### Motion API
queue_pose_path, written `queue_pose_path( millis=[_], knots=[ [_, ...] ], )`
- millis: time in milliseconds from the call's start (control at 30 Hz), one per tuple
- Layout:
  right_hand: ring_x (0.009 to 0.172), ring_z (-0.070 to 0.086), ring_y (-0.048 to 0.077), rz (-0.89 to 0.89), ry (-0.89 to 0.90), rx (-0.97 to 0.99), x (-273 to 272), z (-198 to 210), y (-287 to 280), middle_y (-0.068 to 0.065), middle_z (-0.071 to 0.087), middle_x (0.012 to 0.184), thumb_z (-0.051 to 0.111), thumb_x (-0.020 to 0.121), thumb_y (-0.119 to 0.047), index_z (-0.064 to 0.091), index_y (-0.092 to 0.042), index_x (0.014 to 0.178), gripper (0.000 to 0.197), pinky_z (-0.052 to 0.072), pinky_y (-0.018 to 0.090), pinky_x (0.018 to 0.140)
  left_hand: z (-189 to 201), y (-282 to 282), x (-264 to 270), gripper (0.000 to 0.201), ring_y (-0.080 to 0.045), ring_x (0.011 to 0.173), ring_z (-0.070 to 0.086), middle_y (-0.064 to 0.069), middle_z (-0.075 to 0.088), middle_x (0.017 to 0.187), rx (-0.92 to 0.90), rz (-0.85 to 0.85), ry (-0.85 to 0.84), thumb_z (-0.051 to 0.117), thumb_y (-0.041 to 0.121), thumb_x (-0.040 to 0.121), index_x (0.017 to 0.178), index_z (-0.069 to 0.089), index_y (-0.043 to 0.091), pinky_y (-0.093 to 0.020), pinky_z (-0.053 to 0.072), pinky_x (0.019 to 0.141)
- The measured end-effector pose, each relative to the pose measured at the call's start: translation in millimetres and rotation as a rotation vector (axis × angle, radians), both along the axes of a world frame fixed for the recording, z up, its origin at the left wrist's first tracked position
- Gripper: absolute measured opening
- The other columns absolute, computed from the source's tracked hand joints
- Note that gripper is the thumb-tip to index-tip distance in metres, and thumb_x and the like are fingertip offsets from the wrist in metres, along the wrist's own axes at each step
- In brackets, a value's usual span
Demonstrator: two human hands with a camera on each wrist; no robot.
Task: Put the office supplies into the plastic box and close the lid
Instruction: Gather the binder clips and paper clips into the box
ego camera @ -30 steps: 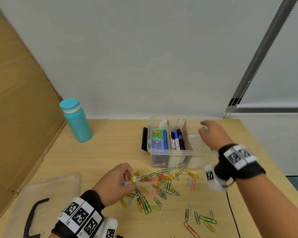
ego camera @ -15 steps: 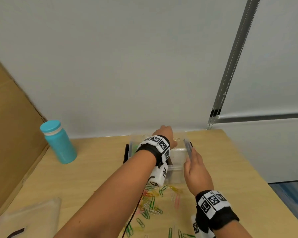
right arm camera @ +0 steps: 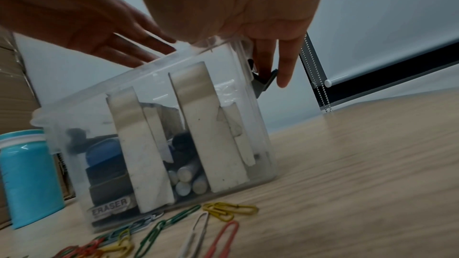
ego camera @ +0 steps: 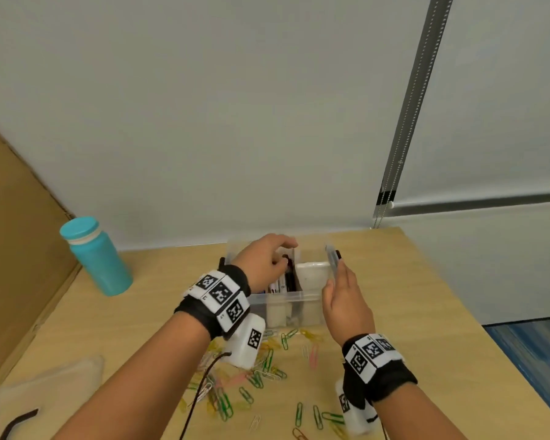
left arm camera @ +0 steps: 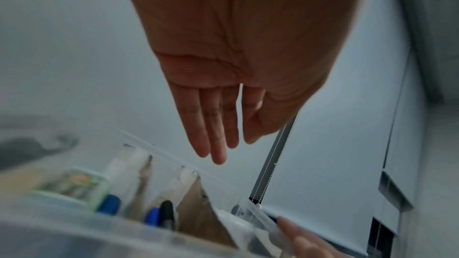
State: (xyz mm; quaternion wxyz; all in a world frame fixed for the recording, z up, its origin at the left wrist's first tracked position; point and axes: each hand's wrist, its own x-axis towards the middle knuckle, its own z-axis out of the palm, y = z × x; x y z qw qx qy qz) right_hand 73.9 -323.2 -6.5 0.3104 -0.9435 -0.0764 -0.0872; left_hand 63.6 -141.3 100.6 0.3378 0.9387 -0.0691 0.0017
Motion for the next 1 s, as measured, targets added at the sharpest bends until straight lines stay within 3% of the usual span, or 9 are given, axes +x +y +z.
queue_pose_path(
  millis=[233,333,400,467,567,633,733,867,1000],
  knots=[
    [0.127,0.046,0.031,-0.041,-0.043,-0.015,1.4,-0.7,1.8,0.015,0.033,0.149,0.023,0.101,-0.032,0.021,-0.005,0.149,0.055,0.047,0.045,0.096,-16.3,55.2,-104.4,0.028,-0.003,0.085,0.058,0.017,0.059,0.109,0.039,0.033,0.065,0.051,0.019,0.093,0.119,0.055,0.030,-0.014,0.048,0.074],
    [0.141,0.026,0.032,-0.047,-0.120,-0.219,-13.5,5.9,5.1,0.014,0.026,0.154,0.028,0.099,-0.029,0.023,-0.007,0.148,0.054,0.020,0.051,0.116,-44.0,79.3,-141.3,0.016,-0.005,0.081,0.060,0.015,0.063,0.098,0.089,0.085,0.201,0.053,0.024,0.092,0.105,0.061,0.029,-0.021,0.052,0.073],
    [0.147,0.013,0.028,0.061,-0.199,-0.329,-32.9,17.1,11.3,0.010,0.020,0.157,0.034,0.097,-0.025,0.024,-0.012,0.149,0.055,0.004,0.050,0.117,-64.3,94.7,-161.9,0.013,-0.003,0.080,0.060,0.015,0.063,0.096,0.119,0.090,0.335,0.058,0.027,0.088,0.100,0.061,0.031,-0.021,0.052,0.076],
    [0.144,0.022,0.023,0.291,-0.232,-0.359,-59.3,29.4,21.8,0.006,0.032,0.152,0.042,0.096,-0.026,0.034,-0.016,0.144,0.050,0.012,0.044,0.118,-82.3,106.0,-179.5,0.014,0.000,0.075,0.057,0.015,0.061,0.094,0.149,0.060,0.466,0.066,0.028,0.082,0.093,0.059,0.034,-0.013,0.048,0.071],
    [0.117,0.052,0.012,0.677,0.037,-0.350,-101.8,36.5,38.5,-0.007,0.056,0.126,0.050,0.094,-0.034,0.051,-0.025,0.129,0.036,0.045,0.031,0.099,-100.7,111.8,-198.0,0.023,0.004,0.068,0.053,0.016,0.059,0.089,0.193,-0.034,0.594,0.073,0.029,0.074,0.086,0.054,0.037,-0.005,0.040,0.064],
    [0.100,0.058,0.012,0.836,0.259,-0.395,-125.0,29.5,47.9,-0.010,0.061,0.111,0.057,0.090,-0.037,0.057,-0.027,0.117,0.028,0.051,0.033,0.084,-108.6,111.8,-206.4,0.028,0.003,0.068,0.050,0.014,0.058,0.090,0.229,-0.087,0.642,0.077,0.034,0.069,0.086,0.055,0.033,-0.012,0.042,0.068],
    [0.091,0.056,0.012,0.950,0.456,-0.479,-151.4,11.5,57.4,-0.008,0.059,0.107,0.068,0.081,-0.039,0.057,-0.026,0.111,0.034,0.050,0.032,0.077,-117.4,111.7,-214.1,0.039,0.001,0.070,0.047,0.011,0.059,0.096,0.275,-0.121,0.643,0.080,0.037,0.064,0.094,0.056,0.026,-0.020,0.044,0.071],
    [0.101,0.051,0.020,0.992,0.479,-0.615,-172.4,-8.3,63.4,-0.002,0.049,0.113,0.073,0.076,-0.036,0.052,-0.026,0.114,0.044,0.044,0.033,0.073,-124.9,112.4,-217.7,0.033,0.004,0.066,0.043,0.013,0.054,0.094,0.313,-0.175,0.568,0.076,0.032,0.068,0.093,0.055,0.030,-0.013,0.037,0.062],
    [0.099,0.052,0.023,0.955,0.428,-0.586,-180.5,-18.4,66.1,0.001,0.051,0.108,0.061,0.084,-0.022,0.057,-0.023,0.105,0.022,0.028,0.024,0.054,-130.3,110.3,-216.3,0.027,0.004,0.066,0.040,0.017,0.044,0.085,0.359,-0.237,0.462,0.069,0.031,0.069,0.088,0.050,0.032,-0.010,0.032,0.058]
  ],
)
